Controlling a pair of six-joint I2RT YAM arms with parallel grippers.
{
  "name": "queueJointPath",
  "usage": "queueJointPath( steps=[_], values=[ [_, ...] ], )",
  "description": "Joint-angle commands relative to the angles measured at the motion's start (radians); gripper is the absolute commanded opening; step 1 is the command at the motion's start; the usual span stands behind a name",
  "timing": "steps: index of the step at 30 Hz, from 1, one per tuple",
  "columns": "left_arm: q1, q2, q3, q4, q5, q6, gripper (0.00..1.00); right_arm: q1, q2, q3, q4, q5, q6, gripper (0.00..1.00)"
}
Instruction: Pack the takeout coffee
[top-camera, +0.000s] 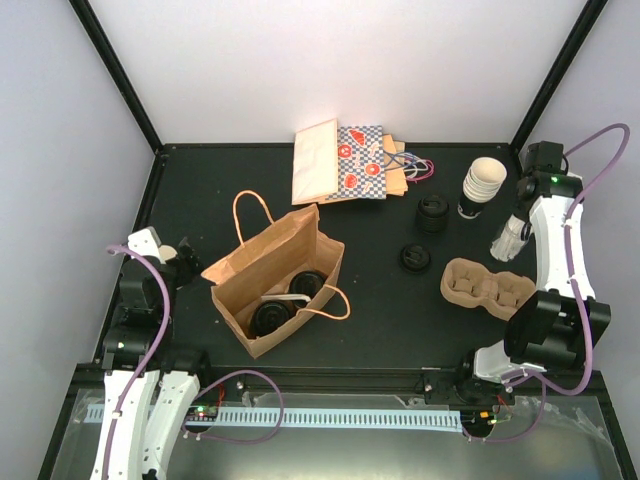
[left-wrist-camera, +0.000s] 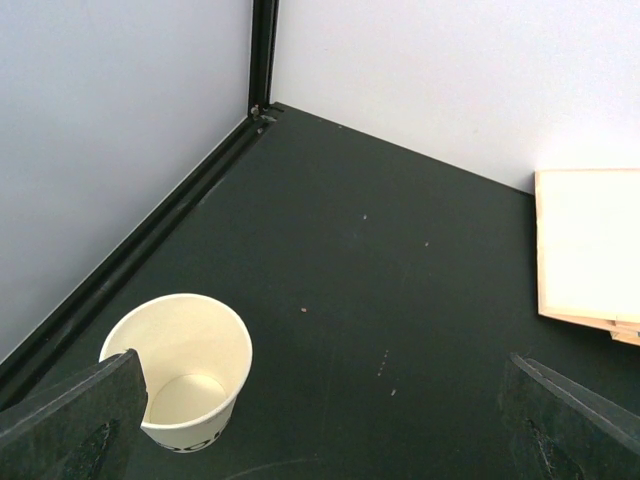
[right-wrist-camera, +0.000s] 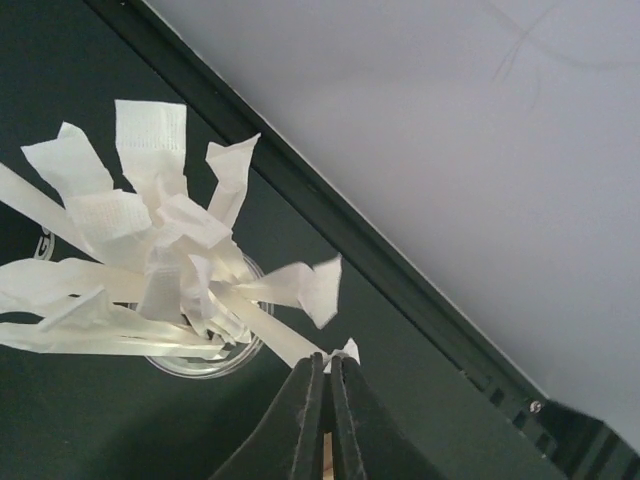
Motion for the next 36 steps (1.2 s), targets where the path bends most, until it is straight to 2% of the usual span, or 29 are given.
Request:
queueJointPath(
  steps=[1, 3, 10, 17, 24, 29, 31, 32, 33, 35, 36],
  values=[
    [-0.008, -0.005, -0.003, 0.023, 0.008, 0.012, 0.99, -0.008, 0.004, 0.040, -0.010, 0.025, 0.000, 0.06],
    [-0.008, -0.006, -0.004, 0.023, 0.007, 0.012, 0.99, -0.008, 0.003, 0.045, -0.013, 0.015, -0.003, 0.01],
    [-0.007, -0.009, -0.004, 0.023, 0.007, 0.012, 0.99, -0.007, -0.064, 0.043, -0.032, -0.031, -0.009, 0.01],
    [-0.008, -0.006, -0.003, 0.024, 0.012, 0.012, 0.99, 0.008, -0.125, 0.126, -0.128, -0.088, -0.014, 0.01],
    [-0.008, -0.003, -0.004, 0.021, 0.009, 0.012, 0.99, 0.044, -0.175, 0.313, -0.254, -0.117, -0.013, 0.01],
    [-0.009, -0.001, -0.003, 0.021, 0.011, 0.013, 0.99, 0.044, -0.188, 0.514, -0.342, -0.109, -0.025, 0.01],
    [-0.009, -0.001, -0.004, 0.021, 0.010, 0.013, 0.99, 0.045, -0.219, 0.530, -0.335, -0.138, -0.031, 0.01],
    [-0.009, 0.000, -0.002, 0.020, 0.010, 0.013, 0.99, 0.045, -0.233, 0.518, -0.323, -0.161, -0.036, 0.04],
    [-0.009, 0.001, -0.002, 0.021, 0.011, 0.014, 0.99, 0.046, -0.244, 0.499, -0.313, -0.192, -0.046, 0.14],
    [-0.008, 0.003, -0.002, 0.019, 0.012, 0.013, 0.99, 0.045, -0.255, 0.425, -0.294, -0.229, -0.054, 0.45],
    [-0.009, 0.004, -0.002, 0.019, 0.012, 0.015, 0.99, 0.045, -0.263, 0.368, -0.276, -0.239, -0.054, 0.54]
  ],
)
